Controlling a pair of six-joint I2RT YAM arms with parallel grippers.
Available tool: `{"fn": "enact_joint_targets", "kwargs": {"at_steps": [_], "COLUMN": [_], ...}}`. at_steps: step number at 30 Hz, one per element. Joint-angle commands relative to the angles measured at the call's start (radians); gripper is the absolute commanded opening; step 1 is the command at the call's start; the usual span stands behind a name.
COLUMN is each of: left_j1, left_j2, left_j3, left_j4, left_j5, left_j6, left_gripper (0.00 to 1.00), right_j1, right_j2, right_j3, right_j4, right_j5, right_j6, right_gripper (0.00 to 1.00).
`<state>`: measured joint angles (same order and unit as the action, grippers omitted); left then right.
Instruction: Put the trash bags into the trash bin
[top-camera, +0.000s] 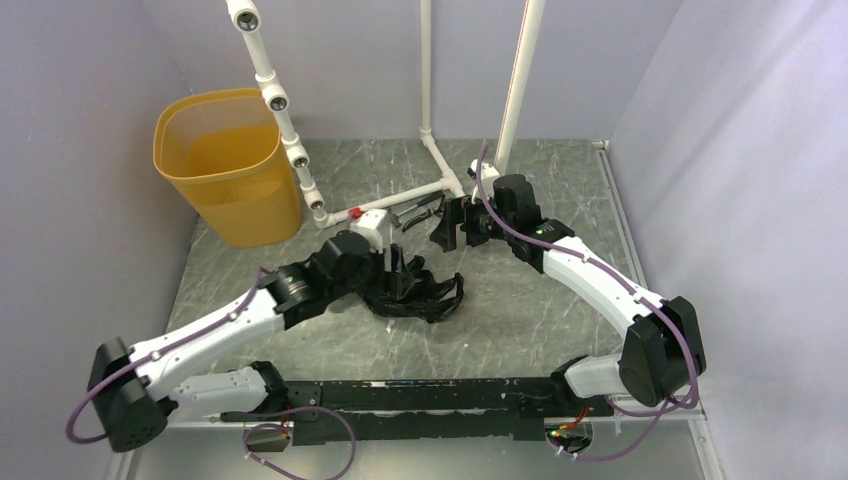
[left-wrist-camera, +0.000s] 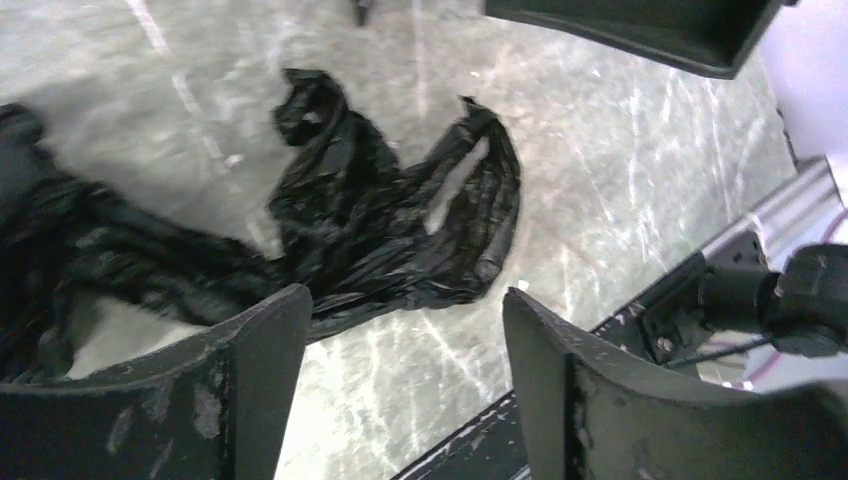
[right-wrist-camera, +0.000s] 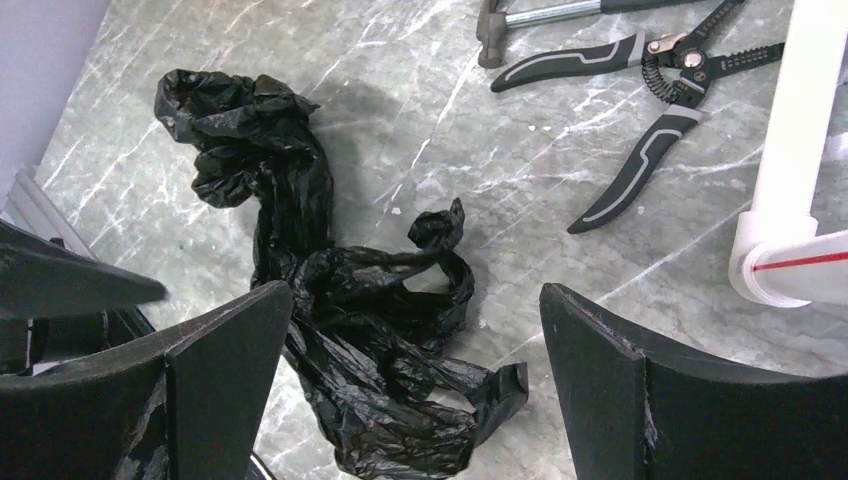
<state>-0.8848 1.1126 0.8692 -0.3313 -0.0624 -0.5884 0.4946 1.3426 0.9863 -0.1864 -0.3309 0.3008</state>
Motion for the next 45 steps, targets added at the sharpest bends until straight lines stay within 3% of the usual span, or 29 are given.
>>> {"fn": "enact_joint_targets", "kwargs": {"at_steps": [1, 4, 7, 10, 13, 17, 22, 28, 34, 36, 42, 45], "left_j1": [0.001, 0.002, 0.005, 0.037, 0.187, 0.383, 0.475, 0.498, 0.503, 0.508, 0.512, 0.515], "left_j2": [-0.144, -0.192, -0.208, -0.206, -0.158, -0.159, -0.242, -0.235, -0.236, -0.223, -0.199, -0.195], "left_j3": [-0.034, -0.047, -0.05, -0.059, -0.058, -0.1, -0.19, -0.253, -0.331, -0.353, -0.506, -0.538], "left_j4": [-0.143, -0.293, -0.443, -0.528, -0.577, -0.508, -0.361, -0.277, -0.15, -0.1, 0.188, 0.28], "left_j5": [-0.259, -0.443, -0.555, -0.583, -0.478, -0.318, -0.184, -0.086, -0.018, 0.002, 0.074, 0.084], "left_j6": [-0.062, -0.188, -0.293, -0.37, -0.401, -0.324, -0.274, -0.307, -0.36, -0.368, -0.463, -0.48], "left_gripper": [0.81, 0.92, 0.93, 0.93, 0.93, 0.93, 0.93, 0.93, 0.93, 0.93, 0.89, 0.85], "right_j1": [0.001, 0.003, 0.028, 0.104, 0.176, 0.222, 0.294, 0.327, 0.329, 0.329, 0.326, 0.326], "right_j2": [0.016, 0.055, 0.108, 0.152, 0.209, 0.295, 0.392, 0.538, 0.58, 0.592, 0.574, 0.557], "right_j3": [0.023, 0.038, 0.068, 0.121, 0.164, 0.215, 0.272, 0.355, 0.358, 0.353, 0.309, 0.302], "right_j4": [-0.002, -0.004, -0.033, -0.098, -0.141, -0.186, -0.192, -0.168, -0.17, -0.199, -0.235, -0.265], "right_j5": [-0.032, -0.136, -0.249, -0.204, -0.093, -0.09, -0.097, -0.131, -0.201, -0.287, -0.473, -0.559], "right_j6": [-0.034, -0.044, -0.086, -0.155, -0.199, -0.23, -0.261, -0.243, -0.277, -0.339, -0.45, -0.5], "right_gripper": [1.0, 1.0, 1.0, 1.0, 1.0, 1.0, 1.0, 0.99, 0.75, 0.64, 0.35, 0.29]}}
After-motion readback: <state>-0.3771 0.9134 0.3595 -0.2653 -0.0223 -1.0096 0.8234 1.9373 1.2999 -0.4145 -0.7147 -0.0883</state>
